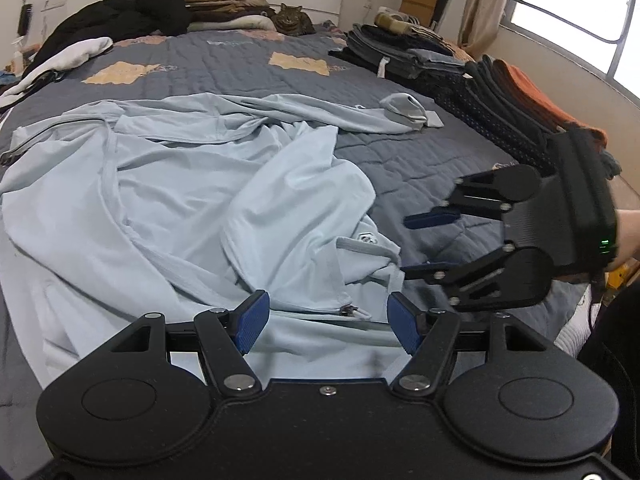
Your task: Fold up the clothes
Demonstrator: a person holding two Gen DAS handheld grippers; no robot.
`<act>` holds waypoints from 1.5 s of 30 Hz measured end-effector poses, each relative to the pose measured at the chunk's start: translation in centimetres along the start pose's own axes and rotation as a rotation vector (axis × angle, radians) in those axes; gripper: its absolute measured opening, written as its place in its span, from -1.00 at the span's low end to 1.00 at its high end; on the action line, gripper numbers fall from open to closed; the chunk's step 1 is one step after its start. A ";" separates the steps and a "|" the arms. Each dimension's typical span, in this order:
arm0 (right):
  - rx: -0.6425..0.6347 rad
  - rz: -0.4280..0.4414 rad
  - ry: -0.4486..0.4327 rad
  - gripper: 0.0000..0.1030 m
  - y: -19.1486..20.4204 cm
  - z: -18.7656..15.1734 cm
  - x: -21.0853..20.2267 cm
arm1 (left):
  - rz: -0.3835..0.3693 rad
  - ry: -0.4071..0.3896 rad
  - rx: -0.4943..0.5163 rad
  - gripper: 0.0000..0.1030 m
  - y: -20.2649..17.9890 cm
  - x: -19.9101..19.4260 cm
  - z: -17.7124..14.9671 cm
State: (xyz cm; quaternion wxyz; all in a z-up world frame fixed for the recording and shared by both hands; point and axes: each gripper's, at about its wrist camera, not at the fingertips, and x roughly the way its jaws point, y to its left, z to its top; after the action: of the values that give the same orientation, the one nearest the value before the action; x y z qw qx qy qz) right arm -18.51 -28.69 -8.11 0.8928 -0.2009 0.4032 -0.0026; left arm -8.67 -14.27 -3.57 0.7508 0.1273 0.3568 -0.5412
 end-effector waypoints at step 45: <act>-0.079 -0.297 -0.129 -1.00 -9.3 -2.5 -15.3 | -0.009 -0.020 -0.020 0.25 0.5 -0.7 0.6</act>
State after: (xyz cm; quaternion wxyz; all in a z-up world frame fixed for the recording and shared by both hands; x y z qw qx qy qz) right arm -29.12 -35.60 4.75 0.8980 -0.2929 0.3109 -0.1058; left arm -8.13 -13.96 -2.79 0.7532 0.1129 0.3551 -0.5421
